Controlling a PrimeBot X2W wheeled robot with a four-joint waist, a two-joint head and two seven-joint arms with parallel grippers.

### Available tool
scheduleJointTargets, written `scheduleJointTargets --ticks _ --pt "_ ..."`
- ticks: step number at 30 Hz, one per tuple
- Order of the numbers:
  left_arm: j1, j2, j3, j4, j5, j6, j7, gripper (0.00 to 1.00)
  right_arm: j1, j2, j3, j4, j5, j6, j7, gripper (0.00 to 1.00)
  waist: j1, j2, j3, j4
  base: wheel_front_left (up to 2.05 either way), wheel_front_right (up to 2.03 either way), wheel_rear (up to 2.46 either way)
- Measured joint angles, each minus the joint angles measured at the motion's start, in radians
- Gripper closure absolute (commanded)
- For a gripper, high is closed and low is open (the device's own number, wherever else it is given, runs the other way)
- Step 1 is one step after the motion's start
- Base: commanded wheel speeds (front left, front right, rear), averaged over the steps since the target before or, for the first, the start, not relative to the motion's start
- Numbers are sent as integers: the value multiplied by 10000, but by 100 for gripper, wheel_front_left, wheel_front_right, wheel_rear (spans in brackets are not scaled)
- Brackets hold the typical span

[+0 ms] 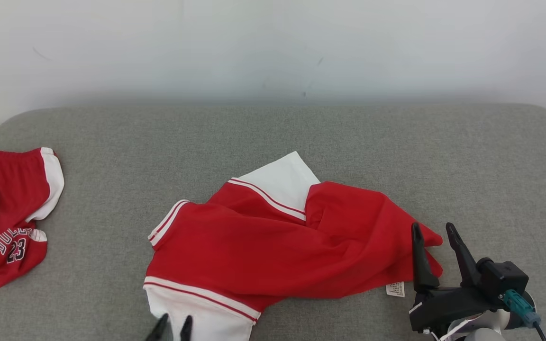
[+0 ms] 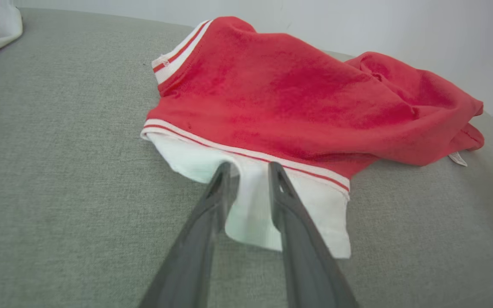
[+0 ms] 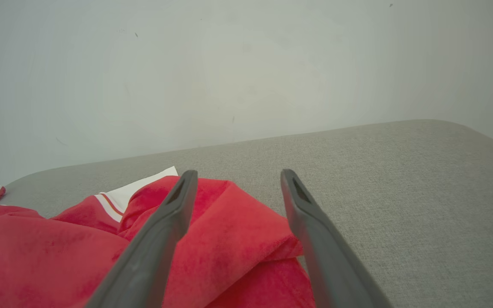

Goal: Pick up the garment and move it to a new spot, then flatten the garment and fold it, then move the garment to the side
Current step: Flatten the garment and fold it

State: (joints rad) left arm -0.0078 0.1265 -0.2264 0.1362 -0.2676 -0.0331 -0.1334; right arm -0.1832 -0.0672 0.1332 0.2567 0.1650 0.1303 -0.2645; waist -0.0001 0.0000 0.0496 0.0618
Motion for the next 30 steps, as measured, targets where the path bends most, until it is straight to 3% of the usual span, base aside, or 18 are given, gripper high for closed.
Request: scheduleJointTargets --ticks 12,21,30 --pt "-6 -27 395 -474 81 449 -1062 0 16 -82 -56 -15 -2 0 0 0 0 0 -159 38 0 0 0" --pt "235 -31 1195 -884 123 880 -1243 0 266 -332 -171 -61 -38 0 0 0 0 0 -299 -182 0 0 0" --pt "678 -228 1856 -1582 196 966 -1271 0 755 -493 -395 -81 -58 0 17 0 0 0 -431 -350 0 0 0"
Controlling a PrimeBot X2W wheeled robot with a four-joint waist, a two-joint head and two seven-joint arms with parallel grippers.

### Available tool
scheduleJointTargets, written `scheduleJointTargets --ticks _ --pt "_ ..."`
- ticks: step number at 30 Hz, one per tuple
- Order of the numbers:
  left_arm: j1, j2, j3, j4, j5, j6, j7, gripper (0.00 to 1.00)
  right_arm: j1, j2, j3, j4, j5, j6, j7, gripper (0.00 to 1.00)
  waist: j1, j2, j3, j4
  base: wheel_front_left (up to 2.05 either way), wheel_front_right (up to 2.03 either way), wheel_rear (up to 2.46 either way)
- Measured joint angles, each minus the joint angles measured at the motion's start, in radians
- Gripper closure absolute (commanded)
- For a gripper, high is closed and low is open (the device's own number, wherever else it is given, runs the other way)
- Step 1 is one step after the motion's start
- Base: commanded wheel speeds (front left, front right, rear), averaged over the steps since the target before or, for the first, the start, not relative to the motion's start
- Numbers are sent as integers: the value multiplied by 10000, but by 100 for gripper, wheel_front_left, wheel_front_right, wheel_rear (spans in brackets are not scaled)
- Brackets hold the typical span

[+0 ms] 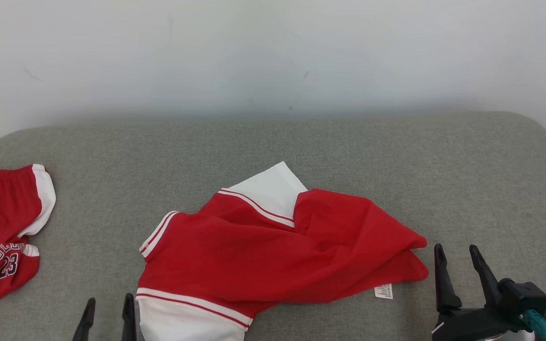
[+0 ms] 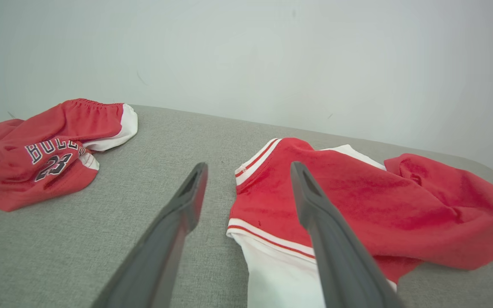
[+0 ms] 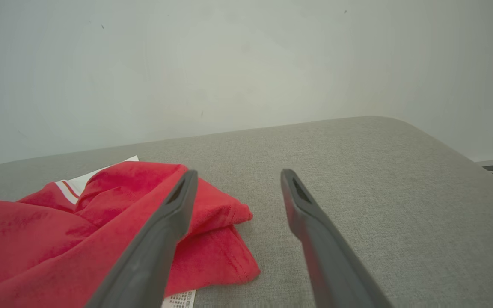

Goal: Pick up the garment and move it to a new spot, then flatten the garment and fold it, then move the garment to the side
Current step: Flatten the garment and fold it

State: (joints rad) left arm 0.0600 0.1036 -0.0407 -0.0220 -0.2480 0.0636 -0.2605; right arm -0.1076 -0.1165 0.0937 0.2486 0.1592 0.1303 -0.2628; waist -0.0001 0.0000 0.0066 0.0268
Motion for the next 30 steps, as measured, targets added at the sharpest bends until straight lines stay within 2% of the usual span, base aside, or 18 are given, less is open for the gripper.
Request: scheduleJointTargets --ticks 13,30 --pt "296 -150 514 -42 732 -516 0 0 104 117 221 -69 88 0 -2 0 0 0 -205 -98 0 0 0" --pt "371 -184 600 424 1172 -681 0 0 126 67 326 121 42 0 44 0 2 0 -248 -90 0 0 0"
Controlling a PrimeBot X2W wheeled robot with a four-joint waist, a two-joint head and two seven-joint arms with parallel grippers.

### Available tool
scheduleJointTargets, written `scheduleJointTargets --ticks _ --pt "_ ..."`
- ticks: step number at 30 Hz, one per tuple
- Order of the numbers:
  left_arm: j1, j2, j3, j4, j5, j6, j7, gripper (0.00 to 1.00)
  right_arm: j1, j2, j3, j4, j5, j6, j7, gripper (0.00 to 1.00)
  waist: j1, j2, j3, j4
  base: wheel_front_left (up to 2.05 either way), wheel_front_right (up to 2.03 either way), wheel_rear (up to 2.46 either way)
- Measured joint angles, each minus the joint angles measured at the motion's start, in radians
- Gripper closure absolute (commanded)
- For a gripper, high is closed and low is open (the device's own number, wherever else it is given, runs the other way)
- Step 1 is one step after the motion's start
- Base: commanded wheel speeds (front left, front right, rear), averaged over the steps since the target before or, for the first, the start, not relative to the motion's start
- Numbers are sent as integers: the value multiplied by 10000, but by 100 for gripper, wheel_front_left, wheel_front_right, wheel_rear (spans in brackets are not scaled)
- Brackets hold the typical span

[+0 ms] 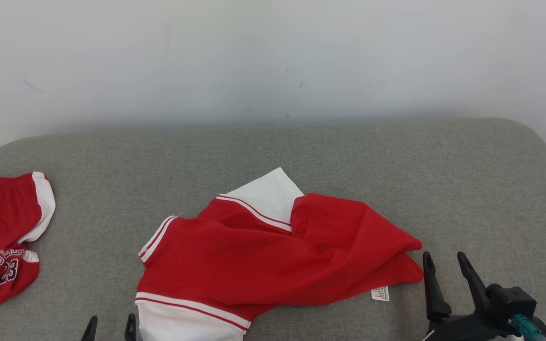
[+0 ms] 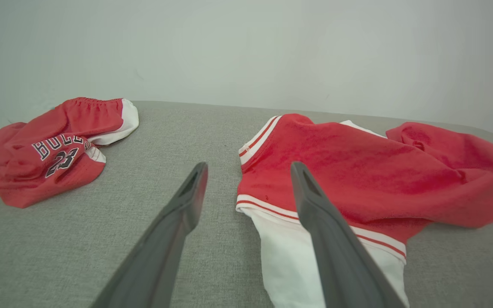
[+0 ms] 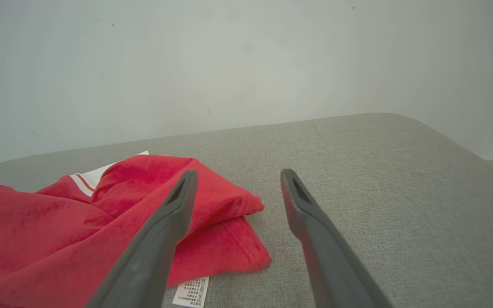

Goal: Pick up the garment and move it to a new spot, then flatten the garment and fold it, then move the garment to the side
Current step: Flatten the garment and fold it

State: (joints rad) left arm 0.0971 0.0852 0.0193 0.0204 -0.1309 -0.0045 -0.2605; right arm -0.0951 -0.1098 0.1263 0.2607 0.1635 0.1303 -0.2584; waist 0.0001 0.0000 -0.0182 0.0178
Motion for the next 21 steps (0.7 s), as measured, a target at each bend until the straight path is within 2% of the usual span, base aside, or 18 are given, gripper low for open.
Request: scheduleJointTargets --ticks 8,21 --pt "0 65 -98 44 100 -293 0 0 1 -29 71 -6 -56 0 33 0 0 0 30 -21 0 0 0" --pt "0 38 -67 67 148 -353 0 0 2 -111 190 -27 -54 0 100 0 0 0 48 -18 0 0 0"
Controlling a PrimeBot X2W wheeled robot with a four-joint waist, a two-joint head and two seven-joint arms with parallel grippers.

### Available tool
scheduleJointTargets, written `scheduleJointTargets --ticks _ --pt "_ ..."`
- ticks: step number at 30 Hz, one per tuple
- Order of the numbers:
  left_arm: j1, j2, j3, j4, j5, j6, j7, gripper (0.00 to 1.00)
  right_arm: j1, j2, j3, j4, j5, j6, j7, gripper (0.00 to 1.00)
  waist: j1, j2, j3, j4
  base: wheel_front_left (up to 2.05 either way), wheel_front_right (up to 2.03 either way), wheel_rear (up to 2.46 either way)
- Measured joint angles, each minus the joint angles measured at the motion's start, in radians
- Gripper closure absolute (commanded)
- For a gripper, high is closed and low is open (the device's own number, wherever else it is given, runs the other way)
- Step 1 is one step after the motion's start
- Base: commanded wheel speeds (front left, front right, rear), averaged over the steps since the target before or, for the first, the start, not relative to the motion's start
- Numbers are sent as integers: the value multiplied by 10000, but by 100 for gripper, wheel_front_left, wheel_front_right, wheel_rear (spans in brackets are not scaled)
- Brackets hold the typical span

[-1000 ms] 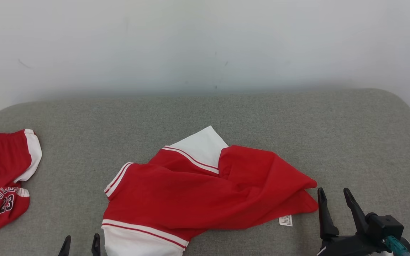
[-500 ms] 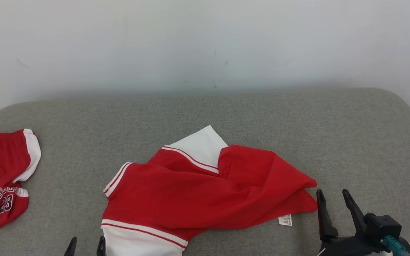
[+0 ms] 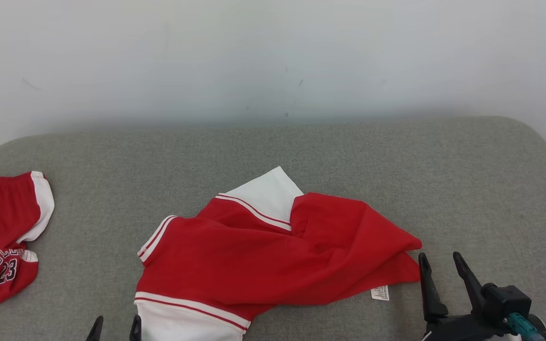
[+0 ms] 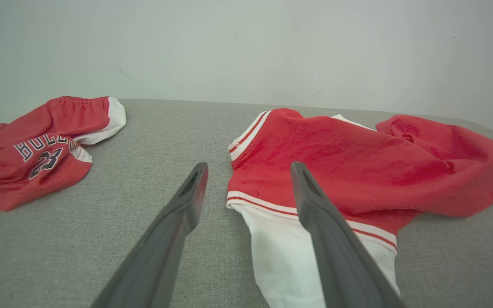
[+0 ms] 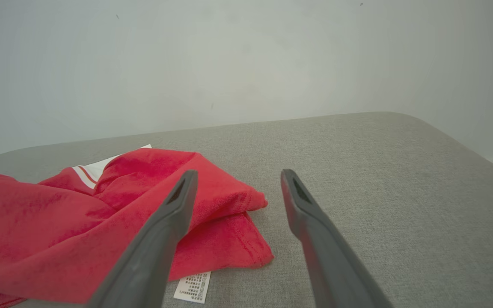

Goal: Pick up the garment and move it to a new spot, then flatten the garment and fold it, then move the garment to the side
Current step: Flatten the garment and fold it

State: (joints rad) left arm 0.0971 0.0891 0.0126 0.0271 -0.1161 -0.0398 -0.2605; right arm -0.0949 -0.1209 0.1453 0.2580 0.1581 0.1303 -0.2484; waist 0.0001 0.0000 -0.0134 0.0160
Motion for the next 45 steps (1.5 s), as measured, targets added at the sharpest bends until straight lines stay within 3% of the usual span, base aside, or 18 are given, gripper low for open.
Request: scheduleJointTargets --ticks 11,13,19,24,45 --pt "1 -44 63 10 0 -36 0 0 -2 -155 301 -8 174 0 21 0 0 0 -42 -22 0 0 0" --pt "15 -115 58 364 -226 -293 0 0 -1 -244 343 199 282 0 297 0 0 0 -82 -6 0 0 0" --pt "-1 -153 -211 1358 -533 -535 0 0 -71 -435 556 708 462 0 617 0 0 0 3 -15 0 0 0" --pt "-657 -146 -458 2961 -871 -734 0 0 -687 -685 920 1887 481 0 738 0 0 1 242 -9 0 0 0" --pt "-2348 36 -1168 4963 -1262 -903 -4 0 -2940 -759 1685 5469 431 2 366 0 1 0 884 12 0 0 0"
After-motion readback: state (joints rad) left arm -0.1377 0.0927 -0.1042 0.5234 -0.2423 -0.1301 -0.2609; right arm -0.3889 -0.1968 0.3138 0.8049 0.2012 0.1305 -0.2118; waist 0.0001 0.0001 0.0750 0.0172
